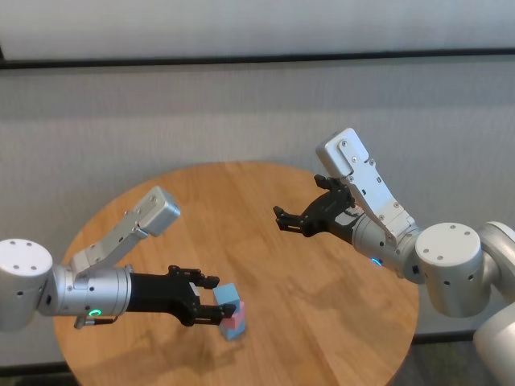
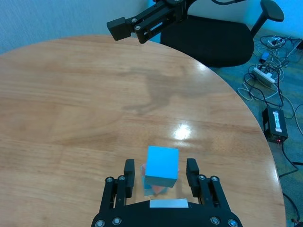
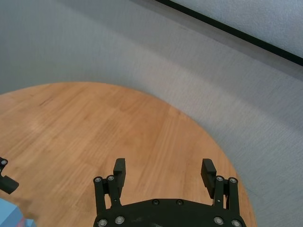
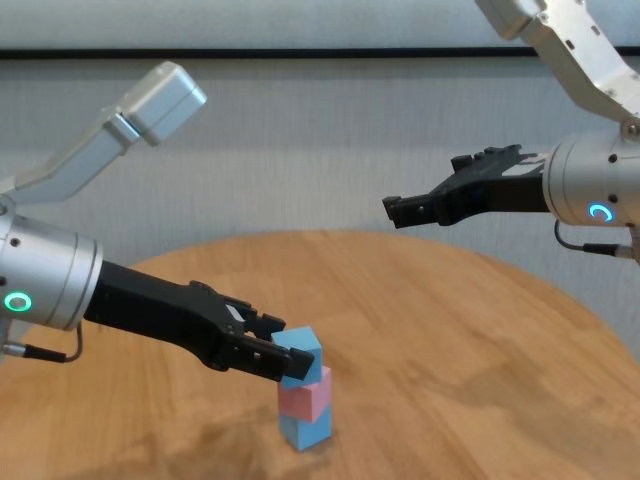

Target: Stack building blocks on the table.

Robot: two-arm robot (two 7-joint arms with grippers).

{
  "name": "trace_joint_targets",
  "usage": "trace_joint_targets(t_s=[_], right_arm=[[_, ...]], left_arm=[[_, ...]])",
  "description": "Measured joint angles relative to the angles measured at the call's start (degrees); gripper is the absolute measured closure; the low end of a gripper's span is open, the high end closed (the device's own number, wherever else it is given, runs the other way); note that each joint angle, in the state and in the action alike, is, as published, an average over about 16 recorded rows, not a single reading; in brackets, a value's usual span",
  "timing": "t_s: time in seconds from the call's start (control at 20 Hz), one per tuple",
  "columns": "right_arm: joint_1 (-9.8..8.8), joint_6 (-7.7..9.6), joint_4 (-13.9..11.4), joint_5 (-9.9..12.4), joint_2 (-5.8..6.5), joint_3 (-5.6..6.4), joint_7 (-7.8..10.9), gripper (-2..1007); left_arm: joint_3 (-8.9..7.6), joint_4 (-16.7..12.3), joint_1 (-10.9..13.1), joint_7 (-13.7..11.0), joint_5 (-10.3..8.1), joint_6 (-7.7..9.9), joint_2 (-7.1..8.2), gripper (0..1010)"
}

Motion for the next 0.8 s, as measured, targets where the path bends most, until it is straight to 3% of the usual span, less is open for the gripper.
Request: trace_joint_targets(t_s=[0.4,0.8], right_arm=[[0.0,0.0,0.0,0.0,0.0,0.0,0.0,1],[0.0,0.0,0.0,0.0,0.0,0.0,0.0,0]], left_arm=[[-0.57,-0.34,0.4,0.17,-0.39,-0.36,0.17,98],[-2.76,-1.02,1.6,1.09,-2.45,-1.25,0.54,12]])
